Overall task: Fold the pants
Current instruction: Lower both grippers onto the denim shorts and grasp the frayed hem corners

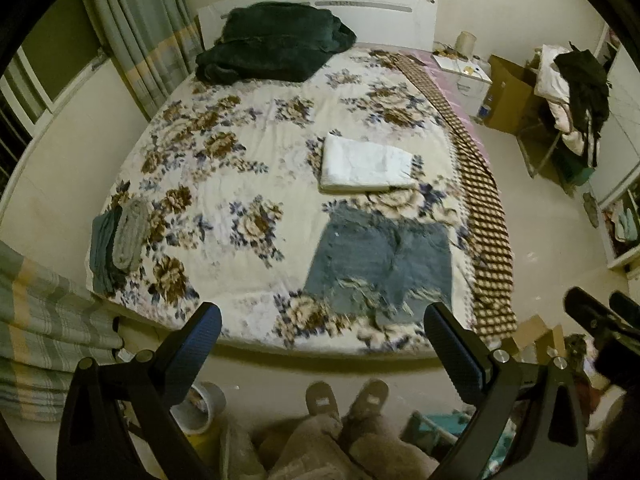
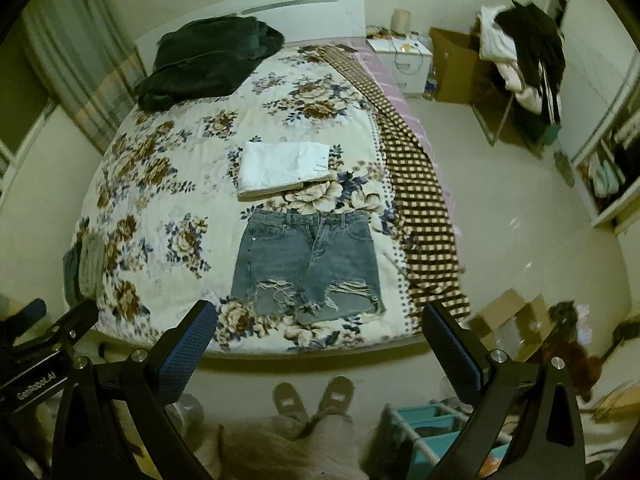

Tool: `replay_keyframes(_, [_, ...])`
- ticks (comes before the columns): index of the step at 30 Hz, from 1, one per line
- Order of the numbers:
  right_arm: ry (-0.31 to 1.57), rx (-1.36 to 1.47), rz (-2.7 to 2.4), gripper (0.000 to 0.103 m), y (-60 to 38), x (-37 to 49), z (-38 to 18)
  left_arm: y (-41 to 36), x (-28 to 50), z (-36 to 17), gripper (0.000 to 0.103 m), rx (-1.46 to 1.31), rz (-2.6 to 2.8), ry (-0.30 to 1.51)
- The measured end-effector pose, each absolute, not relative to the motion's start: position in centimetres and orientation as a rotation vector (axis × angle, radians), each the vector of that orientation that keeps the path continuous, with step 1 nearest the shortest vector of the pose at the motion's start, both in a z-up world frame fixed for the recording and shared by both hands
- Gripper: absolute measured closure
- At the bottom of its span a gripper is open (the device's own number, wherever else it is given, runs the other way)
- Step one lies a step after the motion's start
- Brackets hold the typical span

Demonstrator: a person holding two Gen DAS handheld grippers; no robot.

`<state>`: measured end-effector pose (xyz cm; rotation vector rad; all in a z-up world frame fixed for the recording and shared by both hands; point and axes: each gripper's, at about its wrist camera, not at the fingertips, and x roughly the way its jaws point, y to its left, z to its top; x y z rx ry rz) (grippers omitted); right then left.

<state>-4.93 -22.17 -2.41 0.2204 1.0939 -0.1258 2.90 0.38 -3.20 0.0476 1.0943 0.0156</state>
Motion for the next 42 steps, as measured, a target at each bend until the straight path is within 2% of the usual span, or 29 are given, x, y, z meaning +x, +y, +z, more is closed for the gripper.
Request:
replay_keyframes(6, [1.155, 0.332, -0.173, 0.0, -26.2, -0.4, -9.2, 0.0, 7.4, -8.0, 0.0, 0.091, 0.08, 1.009])
replay_keyframes(16, [1.364, 0.41, -0.063, 0.0, -34.6, 12.1, -23.9, -6.8, 14.3, -20.3, 0.0, 0.106, 0.196, 1.137])
replay_keyframes(18, [1.398, 0.411, -0.022, 0.005, -36.6, 15.1, -27.2, -9.0, 15.4, -23.0, 0.0, 0.096, 0.214, 1.172])
replay_keyframes(19, [1.419, 0.399, -0.008, 0.014, -37.5, 16.7, -29.1, -10.3, 16.0, -24.5, 0.0, 0.085, 0.224, 1.196])
replay_keyframes(20, [1.446, 0.383, 0.015, 0.028, -38.5, 18.4, -31.1, -11.8, 16.5, -26.3, 0.0, 0.061, 0.231, 1.223])
replay_keyframes(22, [1.502, 0.351, 0.07, 0.039, -40.0, 21.5, -35.0, -14.8, 17.4, -30.2, 0.0, 0.016, 0.251, 1.279])
replay_keyframes(27, [1.587, 0.295, 0.139, 0.038, -43.1, 26.9, -43.2, -21.9, 18.6, -39.6, 0.0, -0.075, 0.229, 1.413])
replay_keyframes(29, [1.614, 0.309, 0.163, 0.031, -44.4, 28.6, -46.3, -24.4, 18.7, -42.5, 0.0, -0.073, 0.223, 1.448])
replay_keyframes(33, [1.639, 0.345, 0.21, 0.03, -45.9, 31.6, -51.9, -28.5, 18.0, -48.0, 0.0, -0.074, 0.202, 1.512])
replay_keyframes(42, [1.701, 0.36, 0.304, 0.03, -44.6, 35.2, -61.9, -32.0, 15.9, -55.3, 0.002, -0.055, 0.225, 1.603])
